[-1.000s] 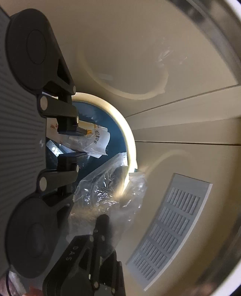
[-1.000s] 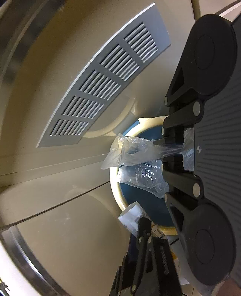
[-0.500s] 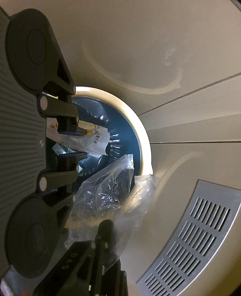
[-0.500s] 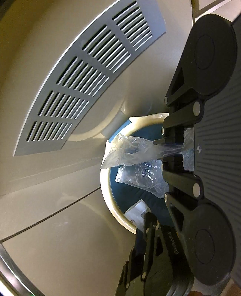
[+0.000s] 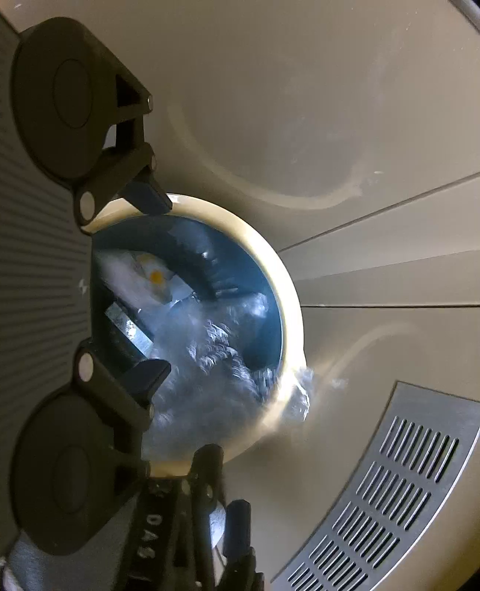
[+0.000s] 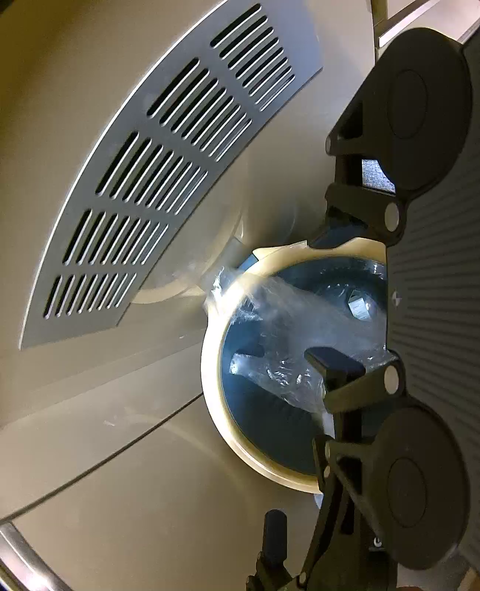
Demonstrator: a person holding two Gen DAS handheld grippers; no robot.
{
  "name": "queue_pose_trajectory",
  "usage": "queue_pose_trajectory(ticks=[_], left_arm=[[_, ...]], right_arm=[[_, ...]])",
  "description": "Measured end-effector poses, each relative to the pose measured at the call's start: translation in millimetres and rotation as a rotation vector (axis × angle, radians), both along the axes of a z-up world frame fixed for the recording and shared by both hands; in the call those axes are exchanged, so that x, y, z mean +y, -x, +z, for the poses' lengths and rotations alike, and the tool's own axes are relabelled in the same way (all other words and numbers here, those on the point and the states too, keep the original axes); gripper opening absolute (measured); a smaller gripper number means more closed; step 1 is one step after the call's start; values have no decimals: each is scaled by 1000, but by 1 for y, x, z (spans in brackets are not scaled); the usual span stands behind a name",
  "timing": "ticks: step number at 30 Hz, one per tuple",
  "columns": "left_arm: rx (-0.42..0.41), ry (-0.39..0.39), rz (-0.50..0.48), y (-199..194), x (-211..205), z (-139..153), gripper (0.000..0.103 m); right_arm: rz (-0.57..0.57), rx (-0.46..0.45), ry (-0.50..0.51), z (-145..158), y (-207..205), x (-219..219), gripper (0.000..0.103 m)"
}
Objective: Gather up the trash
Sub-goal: 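Open both tools to drop the bags and pouch into the bin, then raise both open tools from the bin back toward the grey mat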
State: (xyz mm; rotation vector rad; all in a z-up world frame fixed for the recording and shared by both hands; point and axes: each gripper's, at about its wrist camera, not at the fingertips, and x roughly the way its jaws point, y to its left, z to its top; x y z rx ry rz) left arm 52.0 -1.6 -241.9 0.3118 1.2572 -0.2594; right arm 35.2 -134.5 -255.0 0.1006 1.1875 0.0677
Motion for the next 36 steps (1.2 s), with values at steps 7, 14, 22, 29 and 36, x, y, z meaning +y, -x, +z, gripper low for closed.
queue_pose_trajectory(ticks=[7, 14, 22, 29, 36], left_arm=[[-17, -13, -37, 13, -2, 16, 100], [-94, -114, -39, 38, 10, 47, 101], [-130, -45, -17, 69, 23, 90, 102], [-202, -46, -44, 91, 34, 95, 102], [-267, -39, -43, 106, 39, 117, 103]], right_arm=[[15, -32, -3, 17, 9, -3, 69], [24, -113, -34, 58, 32, -2, 75], [80, -227, -60, 108, 77, 0, 89], [65, -264, -62, 118, 104, 5, 89], [59, -296, -61, 124, 118, 5, 90]])
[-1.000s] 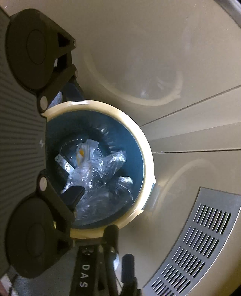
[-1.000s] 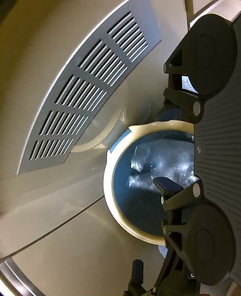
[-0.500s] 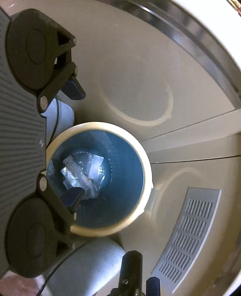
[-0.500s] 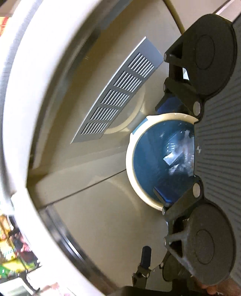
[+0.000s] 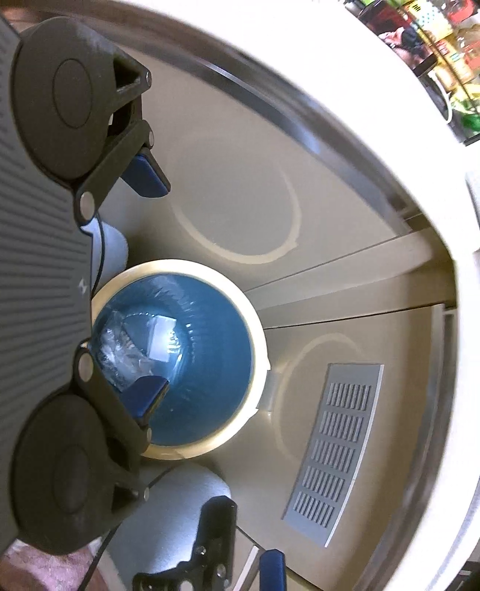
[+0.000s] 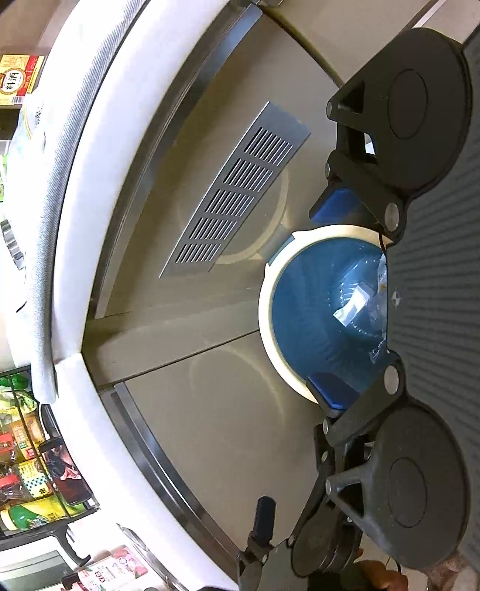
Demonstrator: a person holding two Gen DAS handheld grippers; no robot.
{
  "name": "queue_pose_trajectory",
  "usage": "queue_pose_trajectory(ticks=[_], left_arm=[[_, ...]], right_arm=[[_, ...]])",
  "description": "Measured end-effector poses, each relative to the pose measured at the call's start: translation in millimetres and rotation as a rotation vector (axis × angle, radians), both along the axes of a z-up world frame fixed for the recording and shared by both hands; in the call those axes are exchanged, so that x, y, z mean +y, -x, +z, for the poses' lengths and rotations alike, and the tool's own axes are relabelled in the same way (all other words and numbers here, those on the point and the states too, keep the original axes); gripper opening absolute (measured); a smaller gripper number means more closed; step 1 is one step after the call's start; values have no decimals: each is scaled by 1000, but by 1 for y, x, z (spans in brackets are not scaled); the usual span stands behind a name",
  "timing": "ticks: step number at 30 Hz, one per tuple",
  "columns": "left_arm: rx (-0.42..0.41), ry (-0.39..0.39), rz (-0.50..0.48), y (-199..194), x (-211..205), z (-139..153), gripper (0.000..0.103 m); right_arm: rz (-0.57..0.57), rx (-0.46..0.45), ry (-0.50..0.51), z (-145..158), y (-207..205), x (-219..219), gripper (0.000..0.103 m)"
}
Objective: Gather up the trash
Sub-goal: 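Raise both open tools from the bin back toward the grey mat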
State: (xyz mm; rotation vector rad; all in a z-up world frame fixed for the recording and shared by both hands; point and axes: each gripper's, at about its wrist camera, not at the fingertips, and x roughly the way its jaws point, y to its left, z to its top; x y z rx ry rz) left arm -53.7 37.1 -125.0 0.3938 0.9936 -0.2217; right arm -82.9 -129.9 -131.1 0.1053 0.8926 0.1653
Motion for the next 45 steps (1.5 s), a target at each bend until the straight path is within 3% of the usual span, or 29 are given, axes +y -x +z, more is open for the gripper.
queue_pose_trajectory(ticks=[23, 45], left_arm=[[-119, 49, -15, 4, -14, 43, 103], [-316, 98, -75, -19, -40, 123, 103]], right_arm=[[-2, -151, -6, 41, 26, -13, 92], [-78, -337, -40, 103, 18, -51, 93]])
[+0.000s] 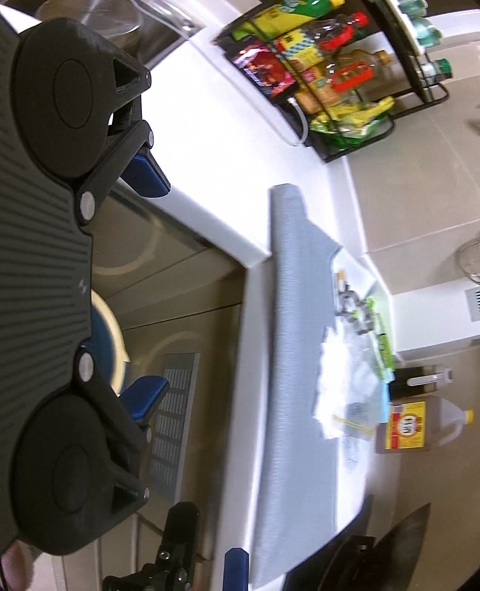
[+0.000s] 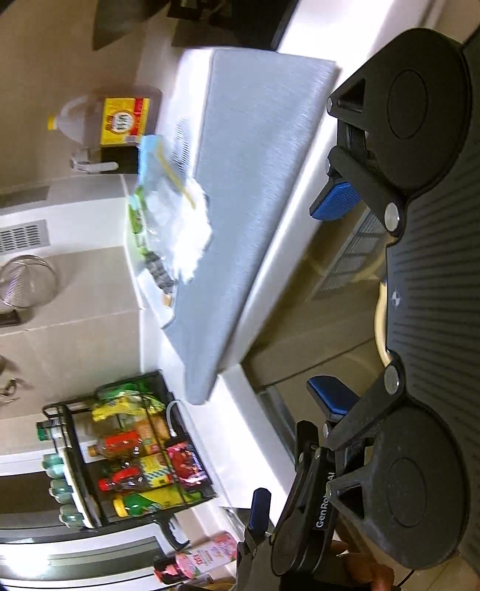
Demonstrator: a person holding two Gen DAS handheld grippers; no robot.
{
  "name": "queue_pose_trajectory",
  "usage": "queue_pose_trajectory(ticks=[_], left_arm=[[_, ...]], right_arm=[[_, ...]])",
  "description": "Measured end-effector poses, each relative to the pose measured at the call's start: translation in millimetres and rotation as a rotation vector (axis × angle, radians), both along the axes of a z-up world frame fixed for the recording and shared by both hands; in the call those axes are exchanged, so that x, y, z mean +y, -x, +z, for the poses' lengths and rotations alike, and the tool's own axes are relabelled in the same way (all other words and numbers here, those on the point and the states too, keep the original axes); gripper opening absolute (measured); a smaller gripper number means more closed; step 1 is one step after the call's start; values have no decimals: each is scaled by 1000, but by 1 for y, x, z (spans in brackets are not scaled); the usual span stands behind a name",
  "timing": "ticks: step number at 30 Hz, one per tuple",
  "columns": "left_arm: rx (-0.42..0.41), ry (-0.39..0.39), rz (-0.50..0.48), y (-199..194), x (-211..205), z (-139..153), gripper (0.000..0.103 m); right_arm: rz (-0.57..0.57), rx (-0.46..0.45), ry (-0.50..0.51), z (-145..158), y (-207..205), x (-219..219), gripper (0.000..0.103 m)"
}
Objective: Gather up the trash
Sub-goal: 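Raise both open tools from the bin back toward the grey mat, then grasp the flower-shaped metal ring with left tool while right grasps the clear zip bag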
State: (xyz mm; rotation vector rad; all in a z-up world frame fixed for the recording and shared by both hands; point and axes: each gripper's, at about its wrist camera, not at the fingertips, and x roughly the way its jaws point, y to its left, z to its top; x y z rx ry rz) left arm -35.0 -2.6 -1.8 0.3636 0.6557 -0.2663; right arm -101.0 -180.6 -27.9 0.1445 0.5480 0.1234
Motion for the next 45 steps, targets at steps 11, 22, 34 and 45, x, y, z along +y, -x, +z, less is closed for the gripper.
queue_pose_trajectory(ticks=[11, 22, 34, 45], left_arm=[[-105, -12, 29, -40, -18, 29, 103], [-89, 45, 134, -115, -16, 27, 103], [-179, 191, 142, -197, -61, 31, 103], [1, 483, 91, -301, -93, 15, 103]], right_arm=[[-92, -80, 5, 17, -31, -23, 94], [-178, -75, -71, 16, -84, -51, 98], [-322, -16, -230, 10, -171, -103, 99], [-487, 37, -268, -8, -252, -138, 100]])
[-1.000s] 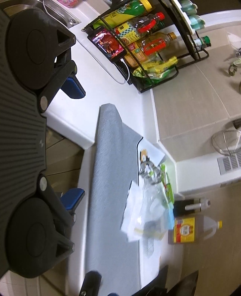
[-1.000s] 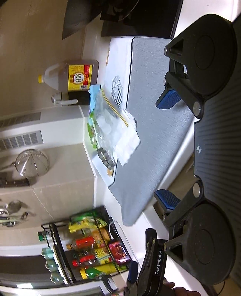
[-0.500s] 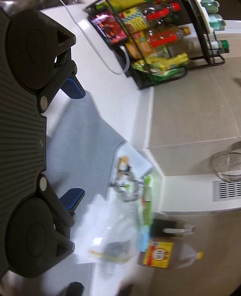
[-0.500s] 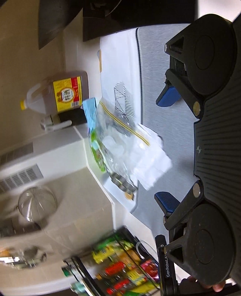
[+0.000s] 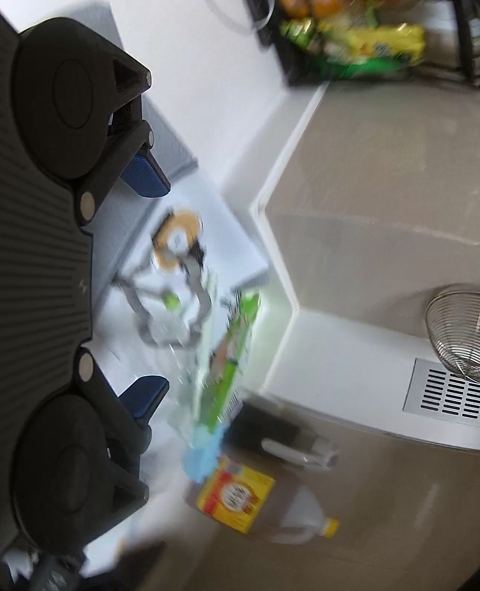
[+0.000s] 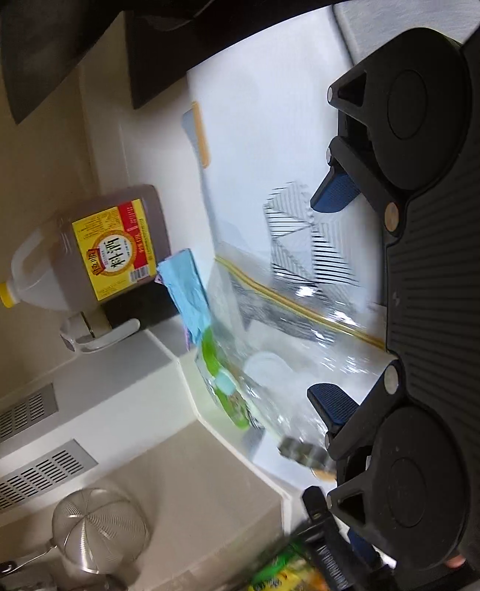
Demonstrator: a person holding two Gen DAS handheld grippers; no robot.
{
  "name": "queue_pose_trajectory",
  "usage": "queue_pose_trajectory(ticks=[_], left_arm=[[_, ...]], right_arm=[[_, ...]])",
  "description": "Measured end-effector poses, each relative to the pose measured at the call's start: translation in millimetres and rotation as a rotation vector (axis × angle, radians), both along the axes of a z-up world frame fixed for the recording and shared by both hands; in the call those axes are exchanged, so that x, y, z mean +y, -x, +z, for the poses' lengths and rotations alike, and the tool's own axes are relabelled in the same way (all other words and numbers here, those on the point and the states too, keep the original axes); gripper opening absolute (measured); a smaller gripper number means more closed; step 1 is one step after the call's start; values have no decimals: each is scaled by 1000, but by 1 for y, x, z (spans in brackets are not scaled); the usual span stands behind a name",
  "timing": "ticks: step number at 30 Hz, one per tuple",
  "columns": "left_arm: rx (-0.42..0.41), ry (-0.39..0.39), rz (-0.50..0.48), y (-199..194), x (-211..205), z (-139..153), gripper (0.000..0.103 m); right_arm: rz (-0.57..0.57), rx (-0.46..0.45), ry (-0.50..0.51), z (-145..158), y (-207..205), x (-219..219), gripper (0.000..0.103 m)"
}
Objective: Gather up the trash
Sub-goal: 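Grasp the flower-shaped metal ring with left tool while right grasps the clear zip bag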
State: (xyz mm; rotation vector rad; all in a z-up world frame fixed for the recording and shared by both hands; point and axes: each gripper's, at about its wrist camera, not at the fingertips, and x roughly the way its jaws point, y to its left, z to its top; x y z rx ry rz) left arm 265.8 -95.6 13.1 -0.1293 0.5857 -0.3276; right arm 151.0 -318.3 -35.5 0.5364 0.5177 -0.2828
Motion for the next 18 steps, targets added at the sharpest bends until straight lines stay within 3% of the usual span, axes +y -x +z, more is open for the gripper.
queue_pose_trajectory(ticks=[5, 15, 17, 18], left_arm=[[0, -23, -27, -27, -20, -6, 103], [131, -15, -42, -58, -28, -36, 103], [132, -1, -14, -58, -23, -36, 95], [130, 3, -2, -58, -21, -36, 83]], right_arm=[[-12, 0, -15, -2, -29, -6, 103], [10, -19, 88, -16, -51, 7, 102], [55, -45, 80, -15, -50, 9, 69], [87, -54, 55, -15, -50, 8, 41]])
